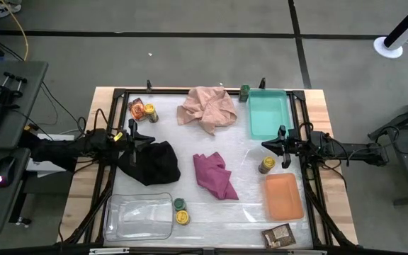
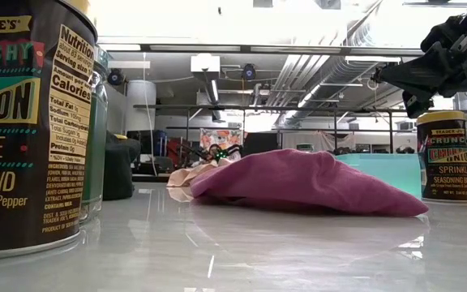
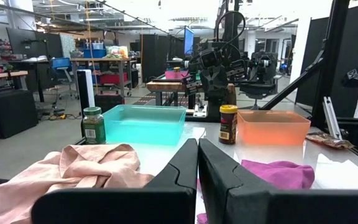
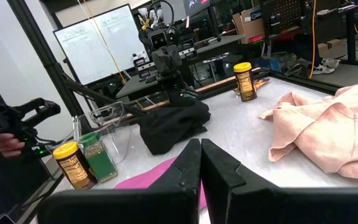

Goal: Sort spices by type

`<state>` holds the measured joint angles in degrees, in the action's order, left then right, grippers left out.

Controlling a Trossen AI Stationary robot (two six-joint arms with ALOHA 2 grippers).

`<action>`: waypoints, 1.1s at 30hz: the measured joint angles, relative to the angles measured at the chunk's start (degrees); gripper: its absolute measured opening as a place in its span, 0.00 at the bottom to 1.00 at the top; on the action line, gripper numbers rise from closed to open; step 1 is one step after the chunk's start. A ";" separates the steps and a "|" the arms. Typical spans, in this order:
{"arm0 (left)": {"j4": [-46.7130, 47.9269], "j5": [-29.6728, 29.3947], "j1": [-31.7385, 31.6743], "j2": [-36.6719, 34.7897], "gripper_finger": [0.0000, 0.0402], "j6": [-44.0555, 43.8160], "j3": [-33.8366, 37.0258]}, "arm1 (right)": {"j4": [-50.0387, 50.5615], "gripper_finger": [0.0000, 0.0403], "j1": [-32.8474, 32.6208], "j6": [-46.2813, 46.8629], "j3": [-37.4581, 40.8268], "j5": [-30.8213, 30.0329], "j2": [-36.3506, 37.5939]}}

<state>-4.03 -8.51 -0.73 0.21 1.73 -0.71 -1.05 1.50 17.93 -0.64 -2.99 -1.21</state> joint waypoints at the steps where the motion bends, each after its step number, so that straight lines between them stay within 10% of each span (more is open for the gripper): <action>1: 0.00 0.00 0.00 0.00 0.00 0.38 0.00 | 0.02 0.00 0.00 0.00 0.00 -0.01 0.00; 8: -20.91 3.21 0.50 1.00 0.00 -13.56 0.04 | -0.01 0.00 0.01 0.00 0.00 -0.02 0.00; 12: -30.25 -6.65 0.15 4.72 0.00 -18.37 -2.40 | 0.00 0.00 0.01 0.00 0.00 0.00 0.00; 22: 20.27 -7.94 -14.85 34.78 0.09 -26.34 -37.28 | 0.00 0.00 0.00 0.00 0.00 0.00 0.00; 33: 54.29 1.84 -35.41 61.64 0.61 -27.52 -63.46 | -0.01 0.00 0.02 0.00 0.02 0.00 0.00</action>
<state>50.26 -6.68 -36.14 61.85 -25.79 -64.17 -1.06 1.52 17.93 -0.62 -2.99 -1.21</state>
